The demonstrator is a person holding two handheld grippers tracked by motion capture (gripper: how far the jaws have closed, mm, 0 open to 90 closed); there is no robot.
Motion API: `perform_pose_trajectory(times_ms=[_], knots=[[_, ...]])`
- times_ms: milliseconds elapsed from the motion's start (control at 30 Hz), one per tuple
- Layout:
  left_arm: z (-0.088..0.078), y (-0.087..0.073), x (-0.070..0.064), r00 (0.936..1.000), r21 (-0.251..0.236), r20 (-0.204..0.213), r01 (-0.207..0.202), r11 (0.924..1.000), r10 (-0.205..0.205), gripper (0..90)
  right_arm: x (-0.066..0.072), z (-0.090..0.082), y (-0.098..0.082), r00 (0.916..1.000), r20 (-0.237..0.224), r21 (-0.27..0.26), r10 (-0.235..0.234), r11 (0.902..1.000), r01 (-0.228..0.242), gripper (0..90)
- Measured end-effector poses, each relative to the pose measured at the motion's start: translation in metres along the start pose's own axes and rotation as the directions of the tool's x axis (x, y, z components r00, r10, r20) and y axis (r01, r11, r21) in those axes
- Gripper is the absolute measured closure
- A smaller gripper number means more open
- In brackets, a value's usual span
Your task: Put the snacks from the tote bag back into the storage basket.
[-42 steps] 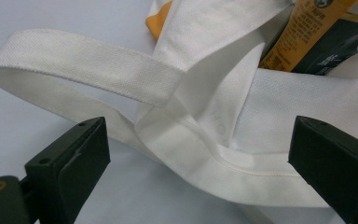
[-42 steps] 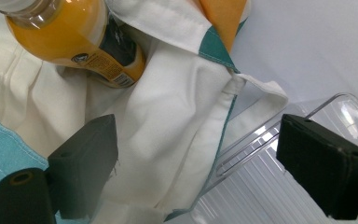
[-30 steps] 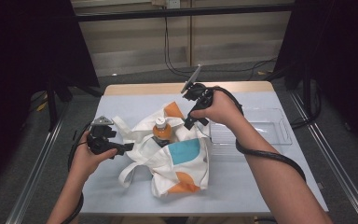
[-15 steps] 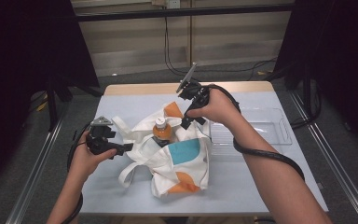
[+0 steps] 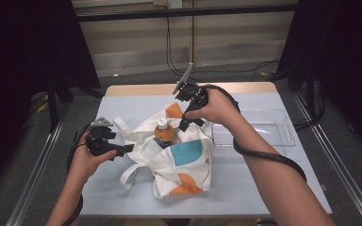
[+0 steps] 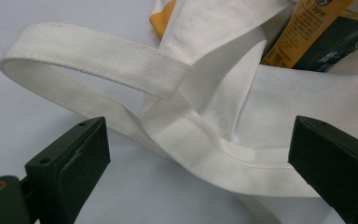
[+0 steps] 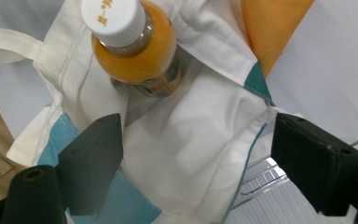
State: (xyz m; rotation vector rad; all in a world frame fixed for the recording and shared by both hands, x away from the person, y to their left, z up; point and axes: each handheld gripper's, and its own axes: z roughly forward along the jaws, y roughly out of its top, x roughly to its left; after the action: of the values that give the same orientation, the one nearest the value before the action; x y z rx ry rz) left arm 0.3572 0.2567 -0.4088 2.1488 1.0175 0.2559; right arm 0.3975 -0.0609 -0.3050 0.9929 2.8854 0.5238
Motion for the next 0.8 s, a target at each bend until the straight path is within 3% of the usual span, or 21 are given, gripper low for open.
perform_pose_trajectory(times_ms=[800], knots=[[0.000, -0.001, 0.001, 0.9997, -0.001, 0.022, 0.006, 1.0000, -0.006, 4.6, 0.010, 0.012, 0.021, 0.9988, -0.047, 0.034, -0.015, 0.9993, 0.016, 23.0]])
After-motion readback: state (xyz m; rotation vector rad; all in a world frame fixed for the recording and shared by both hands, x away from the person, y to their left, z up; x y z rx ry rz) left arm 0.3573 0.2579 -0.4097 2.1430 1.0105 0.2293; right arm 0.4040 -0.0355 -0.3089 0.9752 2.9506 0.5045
